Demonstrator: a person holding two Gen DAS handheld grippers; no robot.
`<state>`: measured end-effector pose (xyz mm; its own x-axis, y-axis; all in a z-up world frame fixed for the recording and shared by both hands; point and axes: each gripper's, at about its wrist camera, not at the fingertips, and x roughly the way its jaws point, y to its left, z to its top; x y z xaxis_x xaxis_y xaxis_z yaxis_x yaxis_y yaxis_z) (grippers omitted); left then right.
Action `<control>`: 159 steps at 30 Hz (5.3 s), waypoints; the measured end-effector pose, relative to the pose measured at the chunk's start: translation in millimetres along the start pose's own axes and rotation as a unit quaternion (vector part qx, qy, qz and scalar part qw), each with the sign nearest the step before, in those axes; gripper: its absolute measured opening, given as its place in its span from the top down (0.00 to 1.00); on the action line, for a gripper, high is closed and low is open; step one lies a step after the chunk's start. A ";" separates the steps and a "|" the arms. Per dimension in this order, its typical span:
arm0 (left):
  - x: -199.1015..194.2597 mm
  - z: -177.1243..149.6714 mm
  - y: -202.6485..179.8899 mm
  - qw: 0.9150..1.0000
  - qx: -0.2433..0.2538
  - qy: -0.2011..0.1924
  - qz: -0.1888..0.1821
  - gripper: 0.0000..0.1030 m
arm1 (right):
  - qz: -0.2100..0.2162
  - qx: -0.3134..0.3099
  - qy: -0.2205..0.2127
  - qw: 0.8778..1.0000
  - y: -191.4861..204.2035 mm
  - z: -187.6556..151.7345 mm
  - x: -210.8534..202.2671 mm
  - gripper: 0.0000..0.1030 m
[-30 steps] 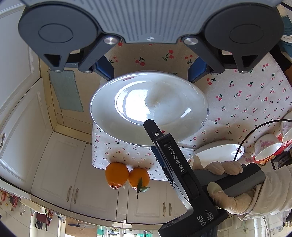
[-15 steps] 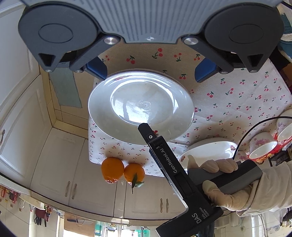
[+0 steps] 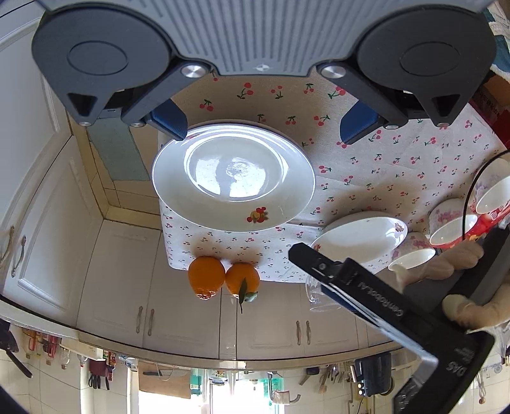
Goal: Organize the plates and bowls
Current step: 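Open the left tool and withdraw it from the stacked plates, then move the right tool toward the fruit-decal white plate beside the bowls, then grip the fruit-decal plate's rim with the right tool, then lift the plate with the right tool and carry it over the plate stack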
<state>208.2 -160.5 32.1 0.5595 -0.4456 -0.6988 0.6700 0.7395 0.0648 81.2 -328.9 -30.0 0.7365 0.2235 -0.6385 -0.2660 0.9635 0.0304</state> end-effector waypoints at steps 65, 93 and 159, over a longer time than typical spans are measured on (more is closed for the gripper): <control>33.6 -137.7 64.3 0.956 -0.225 0.013 0.190 0.00 | 0.161 -0.221 0.094 0.957 69.2 144.8 133.4 0.00; 41.8 -131.0 77.7 0.950 -0.228 0.000 0.212 0.12 | 0.274 -0.276 0.200 0.899 101.4 222.6 328.5 0.10; -15.1 -107.1 -9.9 0.992 -0.086 0.004 0.095 0.26 | 0.264 -0.164 0.166 0.936 15.5 168.2 175.8 0.29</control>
<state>140.9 -107.1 -34.3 0.6631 -0.2863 -0.6916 0.4596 0.8850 0.0743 311.2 -249.9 -12.4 0.2290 0.5446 -0.8068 -0.7551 0.6225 0.2058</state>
